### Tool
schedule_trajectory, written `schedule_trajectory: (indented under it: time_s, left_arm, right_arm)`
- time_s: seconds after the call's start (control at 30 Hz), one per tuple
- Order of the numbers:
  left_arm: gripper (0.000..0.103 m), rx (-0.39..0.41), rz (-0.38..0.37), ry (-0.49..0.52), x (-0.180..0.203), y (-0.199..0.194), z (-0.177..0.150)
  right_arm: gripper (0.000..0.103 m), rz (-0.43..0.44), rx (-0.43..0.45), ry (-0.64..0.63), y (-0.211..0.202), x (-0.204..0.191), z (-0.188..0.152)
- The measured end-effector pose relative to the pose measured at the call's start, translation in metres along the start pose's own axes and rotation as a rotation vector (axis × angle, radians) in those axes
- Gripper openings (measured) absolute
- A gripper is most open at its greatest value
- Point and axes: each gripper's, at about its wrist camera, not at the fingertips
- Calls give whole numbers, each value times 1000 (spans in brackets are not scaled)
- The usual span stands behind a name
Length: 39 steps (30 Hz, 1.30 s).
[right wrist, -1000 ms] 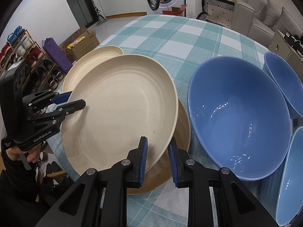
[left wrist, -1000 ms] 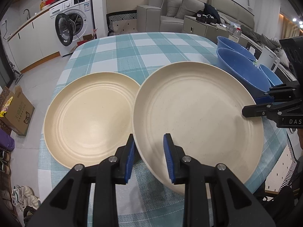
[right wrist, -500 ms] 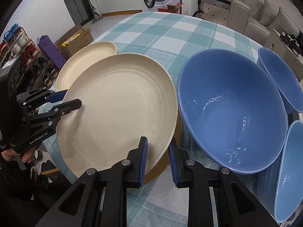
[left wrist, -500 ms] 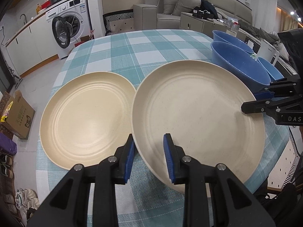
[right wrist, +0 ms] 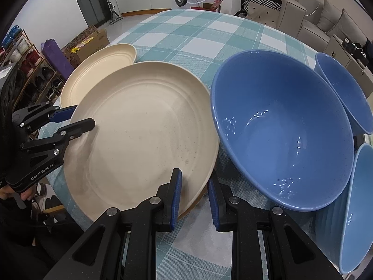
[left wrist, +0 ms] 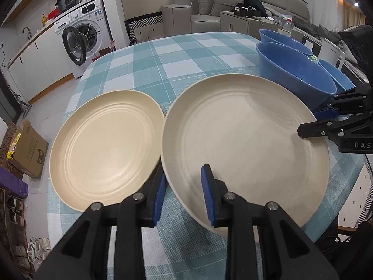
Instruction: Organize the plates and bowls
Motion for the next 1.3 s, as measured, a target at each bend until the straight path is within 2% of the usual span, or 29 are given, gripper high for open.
schedule_trajectory:
  time_s: [0.77, 1.3]
  left_arm:
    - [28, -12, 50, 58, 11, 6, -6]
    - [37, -22, 54, 87, 16, 4, -9]
  right_arm:
    - [25, -89, 2, -68, 3, -10, -1]
    - [31, -109, -26, -119, 6, -16, -1]
Point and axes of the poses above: each gripper's, at about its wrist camera, not at the fingertips, and y roughly the way its jaws point, x to its right, z to its top, and after that the axes turned 6 degrees about -z, right-handed
